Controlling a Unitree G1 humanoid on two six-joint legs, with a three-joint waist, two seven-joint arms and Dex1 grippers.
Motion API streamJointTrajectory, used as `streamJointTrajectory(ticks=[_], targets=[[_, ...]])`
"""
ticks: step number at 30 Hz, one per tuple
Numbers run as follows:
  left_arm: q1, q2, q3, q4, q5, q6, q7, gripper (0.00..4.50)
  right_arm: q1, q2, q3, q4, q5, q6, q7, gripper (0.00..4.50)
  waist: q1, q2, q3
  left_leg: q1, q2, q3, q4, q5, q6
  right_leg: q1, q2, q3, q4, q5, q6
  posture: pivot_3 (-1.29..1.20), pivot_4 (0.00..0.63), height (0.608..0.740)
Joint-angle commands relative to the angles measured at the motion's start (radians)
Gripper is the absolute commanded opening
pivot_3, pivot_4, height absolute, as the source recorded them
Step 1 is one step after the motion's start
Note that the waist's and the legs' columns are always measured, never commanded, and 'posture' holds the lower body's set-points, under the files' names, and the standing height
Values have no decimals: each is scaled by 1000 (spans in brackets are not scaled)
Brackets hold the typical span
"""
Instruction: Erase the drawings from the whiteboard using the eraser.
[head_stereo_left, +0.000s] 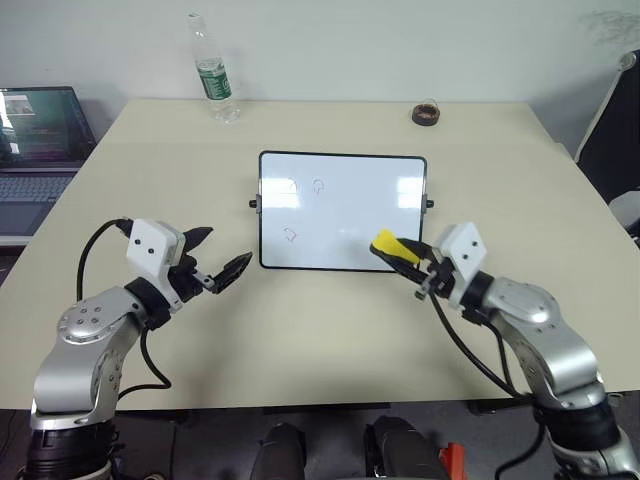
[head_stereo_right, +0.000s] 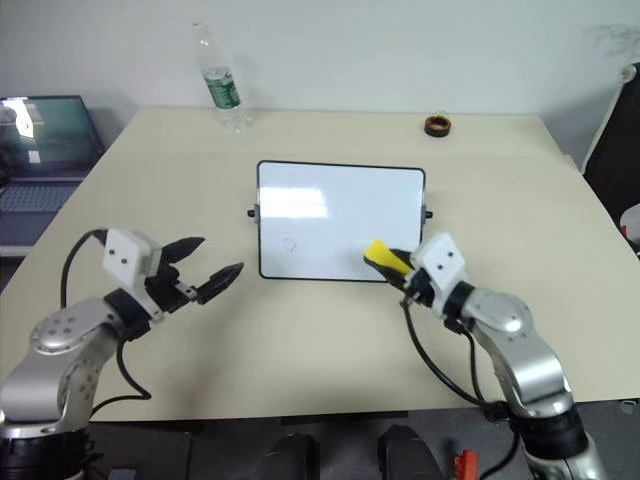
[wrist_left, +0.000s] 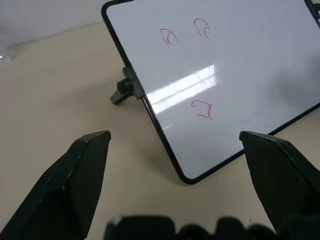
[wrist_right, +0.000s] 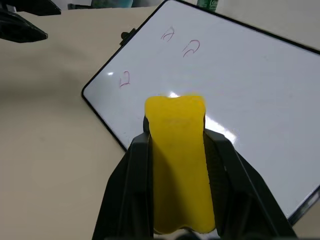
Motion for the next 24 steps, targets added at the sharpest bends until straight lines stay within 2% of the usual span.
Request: streamJointTrajectory(ticks=[1, 7, 14, 18, 21, 24], targets=[[-24, 17, -6, -20, -4, -15, -16, 4500, -120, 55, 33, 129, -60, -131, -25, 1036, 0, 0, 0, 0, 0, 0, 0, 0, 0, 0, 0, 0, 0, 0, 0, 0, 150, 740], [-97, 54, -41, -3, -4, 65, -22, 4500, -343, 145, 97, 424, -158, -302, -33, 1036, -2, 0, 0, -1, 0, 0, 0, 0, 0, -1, 0, 0, 0, 0, 0, 0, 150, 740], [-159, 92, -61, -11, -30, 138, -49, 4500, -543, 258, 90, 781, -187, -471, -44, 1035, -3, 0, 0, -1, 1, 0, 0, 0, 0, -1, -1, -1, 0, 0, 0, 0, 150, 740], [-180, 116, -85, 4, -9, 175, -50, 4500, -678, 313, 80, 1095, -244, -602, -139, 1035, -4, 0, 0, -1, 1, 0, 0, 0, 0, -1, -1, -1, 1, 0, 0, 0, 150, 740], [-184, 122, -93, 3, -6, 176, -56, 4500, -724, 335, 97, 1262, -285, -665, -161, 1035, -5, 0, 0, -1, 2, 0, 0, 0, 0, -1, -1, 0, 1, 0, 0, 0, 150, 740], [-185, 120, -90, 4, -7, 178, -55, 4500, -713, 342, 140, 1342, -336, -717, -123, 1035, -5, 0, 0, -1, 2, 0, 0, 0, 0, -1, -1, 0, 1, 0, 0, 0, 150, 740]])
